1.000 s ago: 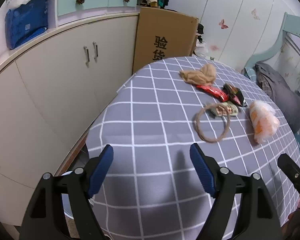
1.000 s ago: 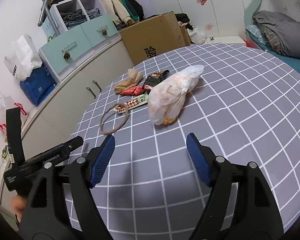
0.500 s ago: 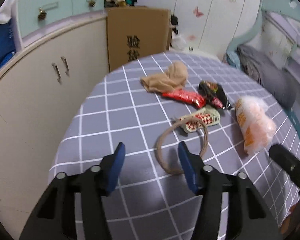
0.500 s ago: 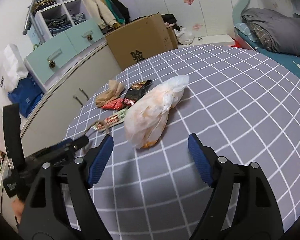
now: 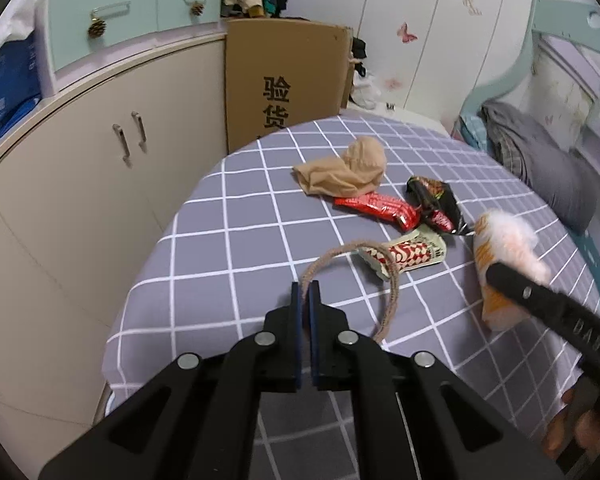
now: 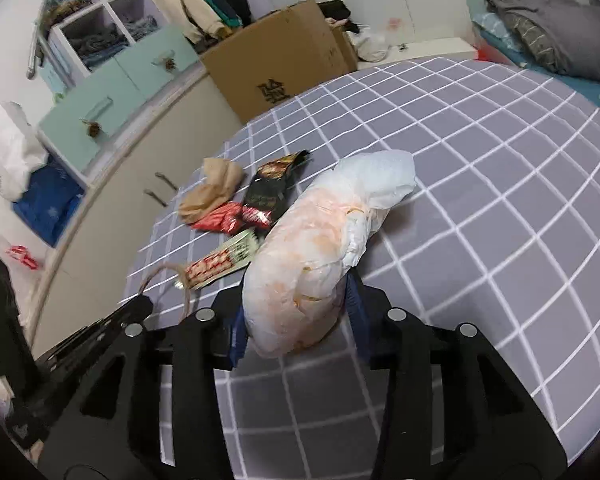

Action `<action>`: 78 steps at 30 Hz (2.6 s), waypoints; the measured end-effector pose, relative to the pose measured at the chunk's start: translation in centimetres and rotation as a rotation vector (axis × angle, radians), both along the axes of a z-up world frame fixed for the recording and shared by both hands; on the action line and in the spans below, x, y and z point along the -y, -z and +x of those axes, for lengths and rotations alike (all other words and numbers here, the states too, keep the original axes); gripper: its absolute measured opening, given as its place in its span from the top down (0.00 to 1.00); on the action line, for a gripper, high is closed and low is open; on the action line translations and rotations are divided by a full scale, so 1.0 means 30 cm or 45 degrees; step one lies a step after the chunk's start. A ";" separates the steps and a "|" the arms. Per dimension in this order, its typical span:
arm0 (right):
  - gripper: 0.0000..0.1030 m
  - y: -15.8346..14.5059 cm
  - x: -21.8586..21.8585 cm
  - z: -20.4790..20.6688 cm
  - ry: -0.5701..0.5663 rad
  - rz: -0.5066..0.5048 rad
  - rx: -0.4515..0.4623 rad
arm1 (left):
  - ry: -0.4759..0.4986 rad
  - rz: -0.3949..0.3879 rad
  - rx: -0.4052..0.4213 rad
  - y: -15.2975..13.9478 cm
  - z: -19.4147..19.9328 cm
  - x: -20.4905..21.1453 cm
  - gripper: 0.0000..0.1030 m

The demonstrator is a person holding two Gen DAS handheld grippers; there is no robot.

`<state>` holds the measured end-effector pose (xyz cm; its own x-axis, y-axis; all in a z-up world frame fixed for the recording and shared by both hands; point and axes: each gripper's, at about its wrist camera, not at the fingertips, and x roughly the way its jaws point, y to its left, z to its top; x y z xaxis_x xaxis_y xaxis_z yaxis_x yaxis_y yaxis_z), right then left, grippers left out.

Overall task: Collect trash
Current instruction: 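Grasp the white plastic bag with the right tool while the left grasps the tan cord loop, then carry the white bag and cord loop over to the wastebasket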

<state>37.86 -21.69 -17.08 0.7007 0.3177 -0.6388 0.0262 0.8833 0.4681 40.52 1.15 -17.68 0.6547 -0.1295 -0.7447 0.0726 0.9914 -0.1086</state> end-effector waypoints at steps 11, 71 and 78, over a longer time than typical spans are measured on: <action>0.67 -0.084 0.017 -0.233 -0.030 -0.055 0.162 | -0.015 -0.116 0.156 -0.135 -0.204 0.007 0.97; 0.67 -0.095 -0.833 -0.600 -0.659 -0.181 0.233 | -0.349 -0.228 0.182 -0.037 -0.707 -0.719 0.97; 0.67 0.021 -0.976 -0.567 -0.733 -0.260 0.164 | -0.441 -0.242 0.063 0.122 -0.678 -0.852 0.97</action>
